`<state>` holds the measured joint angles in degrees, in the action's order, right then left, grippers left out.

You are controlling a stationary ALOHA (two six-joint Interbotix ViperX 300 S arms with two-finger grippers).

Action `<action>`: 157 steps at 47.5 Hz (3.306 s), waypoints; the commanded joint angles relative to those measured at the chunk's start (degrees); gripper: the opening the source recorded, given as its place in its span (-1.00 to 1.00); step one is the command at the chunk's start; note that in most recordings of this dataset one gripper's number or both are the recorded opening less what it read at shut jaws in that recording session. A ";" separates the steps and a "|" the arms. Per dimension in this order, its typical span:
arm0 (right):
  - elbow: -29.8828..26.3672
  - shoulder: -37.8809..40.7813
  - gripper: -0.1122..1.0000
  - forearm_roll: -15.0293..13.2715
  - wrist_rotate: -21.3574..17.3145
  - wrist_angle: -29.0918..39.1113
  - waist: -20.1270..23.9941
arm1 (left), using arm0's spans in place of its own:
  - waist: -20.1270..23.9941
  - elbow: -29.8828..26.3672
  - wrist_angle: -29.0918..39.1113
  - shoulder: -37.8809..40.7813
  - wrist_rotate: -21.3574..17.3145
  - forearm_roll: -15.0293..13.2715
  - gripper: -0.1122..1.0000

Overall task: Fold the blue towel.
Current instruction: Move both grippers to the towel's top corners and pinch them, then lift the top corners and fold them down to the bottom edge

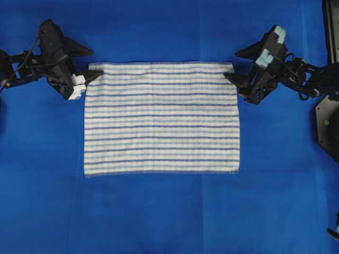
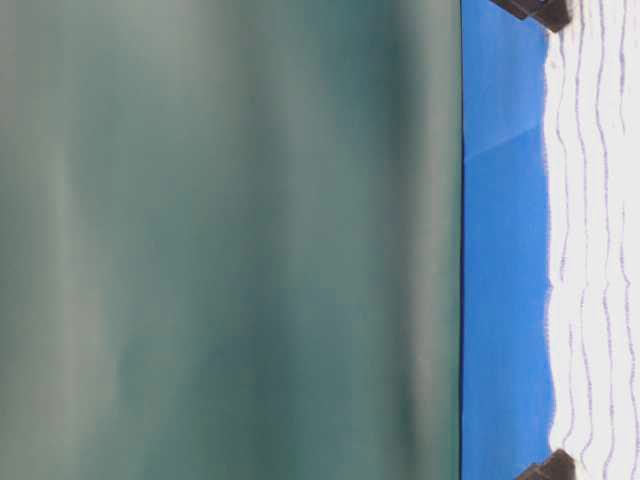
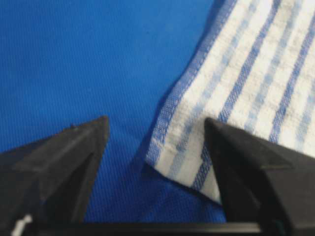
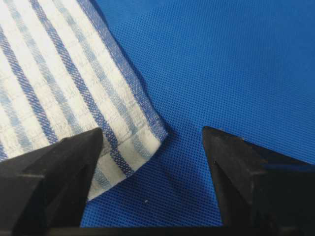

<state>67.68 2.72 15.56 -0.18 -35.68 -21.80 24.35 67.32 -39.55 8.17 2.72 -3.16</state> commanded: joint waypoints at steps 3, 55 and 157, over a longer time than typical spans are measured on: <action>-1.23 1.41 0.22 0.18 0.00 -0.62 -0.09 | -0.26 0.18 2.37 0.70 0.70 0.26 0.24; 0.70 -20.48 -0.84 -0.09 0.62 10.11 2.20 | -4.04 -1.58 19.86 -22.50 -2.11 0.88 -0.71; -1.05 -12.74 -0.62 28.92 0.53 6.86 45.97 | -39.02 -4.66 19.86 -18.11 10.72 0.44 0.58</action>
<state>67.15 -8.88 44.47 0.09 -28.56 24.08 -14.41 63.63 -19.51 -9.40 13.45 -2.64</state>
